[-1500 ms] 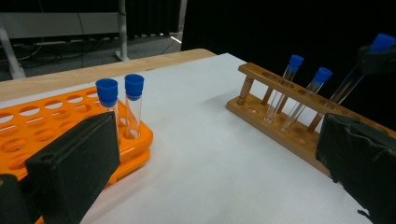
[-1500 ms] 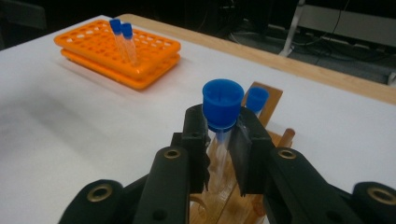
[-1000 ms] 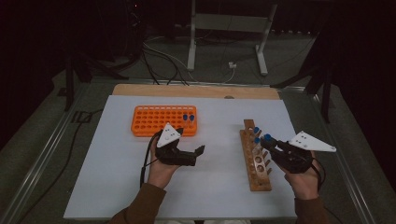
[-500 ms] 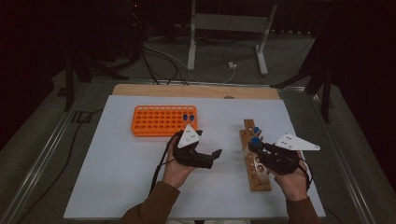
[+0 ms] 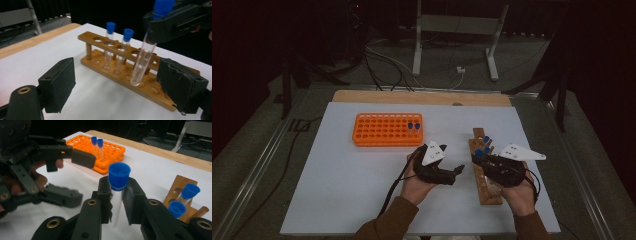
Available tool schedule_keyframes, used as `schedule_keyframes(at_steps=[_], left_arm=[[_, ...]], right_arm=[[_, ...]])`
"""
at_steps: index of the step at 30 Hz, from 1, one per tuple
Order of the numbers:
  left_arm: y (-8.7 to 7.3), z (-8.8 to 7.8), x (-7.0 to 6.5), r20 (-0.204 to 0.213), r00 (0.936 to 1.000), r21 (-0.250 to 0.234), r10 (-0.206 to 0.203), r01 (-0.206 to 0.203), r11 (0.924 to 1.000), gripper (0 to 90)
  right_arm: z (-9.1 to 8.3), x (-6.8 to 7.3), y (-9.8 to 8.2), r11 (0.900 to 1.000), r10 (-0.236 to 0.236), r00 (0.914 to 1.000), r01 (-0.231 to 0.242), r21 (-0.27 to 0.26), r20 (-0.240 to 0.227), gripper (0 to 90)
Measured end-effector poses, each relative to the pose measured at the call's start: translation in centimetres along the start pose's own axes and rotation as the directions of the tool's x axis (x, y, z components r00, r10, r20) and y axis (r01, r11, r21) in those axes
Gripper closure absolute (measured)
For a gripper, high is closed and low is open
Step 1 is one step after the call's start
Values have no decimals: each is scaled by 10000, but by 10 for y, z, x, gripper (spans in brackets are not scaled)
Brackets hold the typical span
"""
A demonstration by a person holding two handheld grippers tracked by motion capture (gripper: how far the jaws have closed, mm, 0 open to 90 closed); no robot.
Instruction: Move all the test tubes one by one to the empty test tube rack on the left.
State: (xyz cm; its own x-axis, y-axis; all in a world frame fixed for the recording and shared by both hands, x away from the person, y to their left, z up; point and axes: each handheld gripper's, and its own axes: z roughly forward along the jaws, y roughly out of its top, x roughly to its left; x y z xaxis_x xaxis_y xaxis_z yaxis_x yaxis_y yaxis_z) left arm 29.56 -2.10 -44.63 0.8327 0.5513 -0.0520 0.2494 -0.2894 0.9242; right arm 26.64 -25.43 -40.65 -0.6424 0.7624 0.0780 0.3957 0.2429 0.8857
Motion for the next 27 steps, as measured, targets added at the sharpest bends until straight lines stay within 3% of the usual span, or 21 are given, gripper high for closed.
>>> schedule_keyframes(at_steps=[13, 27], left_arm=[[1, 15, -17, 402, 9975, -207, 574, -566, 9982, 566], [1, 24, -24, 539, 9948, -184, 863, -854, 9962, 747]], right_arm=[[5, 1, -2, 9999, 77, 9998, -76, 84, -169, 766], [7, 2, -3, 9999, 112, 9993, -108, 134, -344, 766]])
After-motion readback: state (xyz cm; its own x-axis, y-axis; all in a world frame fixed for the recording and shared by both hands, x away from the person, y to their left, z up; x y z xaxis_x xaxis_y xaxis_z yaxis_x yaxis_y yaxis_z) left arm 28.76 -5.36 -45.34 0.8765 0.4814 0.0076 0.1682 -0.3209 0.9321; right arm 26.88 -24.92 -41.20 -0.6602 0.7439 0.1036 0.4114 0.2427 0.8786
